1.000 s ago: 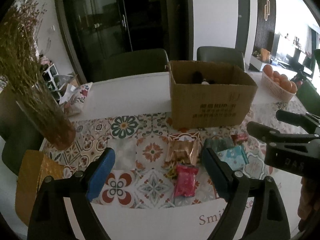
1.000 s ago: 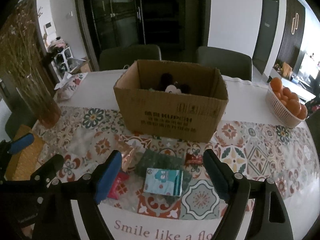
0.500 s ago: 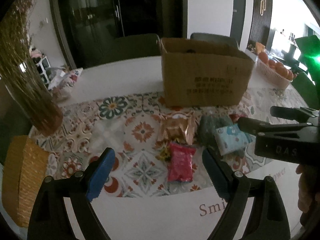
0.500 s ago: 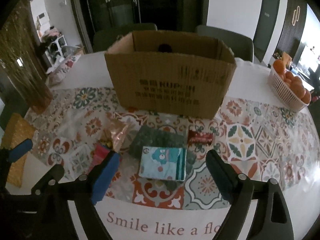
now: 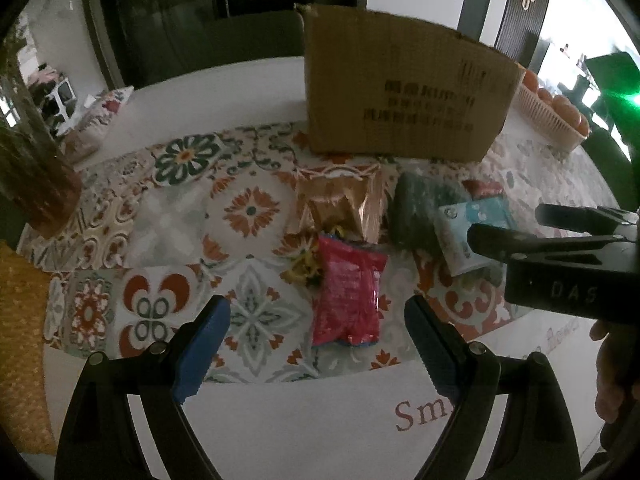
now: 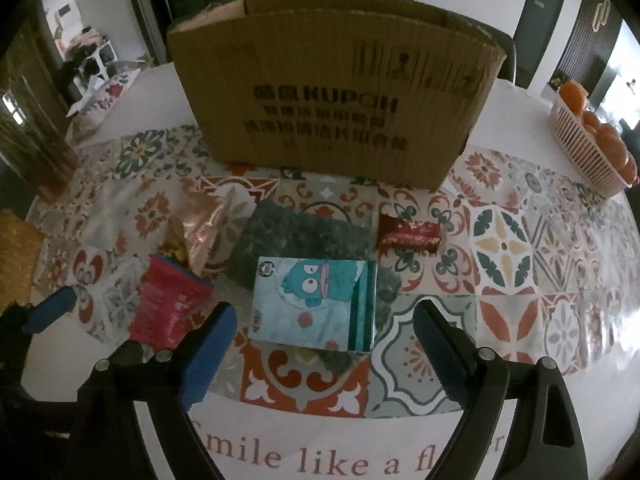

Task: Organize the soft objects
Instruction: 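Grasp the red snack bag with the left tool while the right tool grasps the blue-green packet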

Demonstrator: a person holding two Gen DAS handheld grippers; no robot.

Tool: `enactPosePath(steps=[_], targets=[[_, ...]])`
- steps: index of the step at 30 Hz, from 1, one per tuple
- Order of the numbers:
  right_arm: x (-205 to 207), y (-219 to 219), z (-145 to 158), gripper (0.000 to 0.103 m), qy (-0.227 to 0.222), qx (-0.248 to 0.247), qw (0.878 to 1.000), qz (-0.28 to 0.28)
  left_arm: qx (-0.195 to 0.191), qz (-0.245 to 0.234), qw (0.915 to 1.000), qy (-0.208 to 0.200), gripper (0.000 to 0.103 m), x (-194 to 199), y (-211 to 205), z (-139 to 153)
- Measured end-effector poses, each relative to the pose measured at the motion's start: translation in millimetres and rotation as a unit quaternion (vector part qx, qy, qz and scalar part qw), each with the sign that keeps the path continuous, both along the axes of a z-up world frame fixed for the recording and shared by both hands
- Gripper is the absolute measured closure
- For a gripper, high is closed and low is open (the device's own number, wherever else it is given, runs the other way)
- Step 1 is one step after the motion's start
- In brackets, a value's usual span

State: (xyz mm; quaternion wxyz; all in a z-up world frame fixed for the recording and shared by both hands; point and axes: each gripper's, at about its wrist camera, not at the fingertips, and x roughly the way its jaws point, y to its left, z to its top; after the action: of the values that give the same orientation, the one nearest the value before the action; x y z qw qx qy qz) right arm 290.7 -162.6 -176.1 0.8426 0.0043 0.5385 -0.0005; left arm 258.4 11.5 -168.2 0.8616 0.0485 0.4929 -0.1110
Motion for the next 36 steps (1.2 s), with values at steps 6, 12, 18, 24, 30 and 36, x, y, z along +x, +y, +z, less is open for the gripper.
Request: enactPosePath(steps=[6, 12, 18, 24, 30, 36], targets=[[6.5, 0.8, -12.2, 0.012, 0.014, -0.006, 1.0, 0.004, 0.009, -0.011, 0.9998, 0.016, 0.014, 8.0, -6.0, -17.5], [11.7, 2.1, -22.2, 0.012, 0.024, -0.001, 1.0, 0.006, 0.009, -0.007, 0.9996, 0.027, 0.015, 17.7, -10.1, -32.1], [16.1, 3.0, -28.6, 0.012, 0.029, 0.0, 1.0, 0.002, 0.007, 0.006, 0.9992, 0.038, 0.025, 25.8, -8.7, -42.8], [17.6, 1.0, -32.6, 0.013, 0.027, 0.008, 1.0, -0.003, -0.012, 0.011, 0.9987, 0.048, 0.041, 28.2, -7.6, -46.7], [13.0, -1.3, -28.9, 0.027, 0.018, 0.018, 1.0, -0.002, -0.032, 0.015, 0.9981, 0.05, 0.055, 25.4, -7.5, -45.2], [6.9, -3.7, -24.4, 0.029, 0.011, 0.022, 1.0, -0.009, -0.049, 0.025, 0.997, 0.054, 0.063, 21.8, -5.5, -42.9]])
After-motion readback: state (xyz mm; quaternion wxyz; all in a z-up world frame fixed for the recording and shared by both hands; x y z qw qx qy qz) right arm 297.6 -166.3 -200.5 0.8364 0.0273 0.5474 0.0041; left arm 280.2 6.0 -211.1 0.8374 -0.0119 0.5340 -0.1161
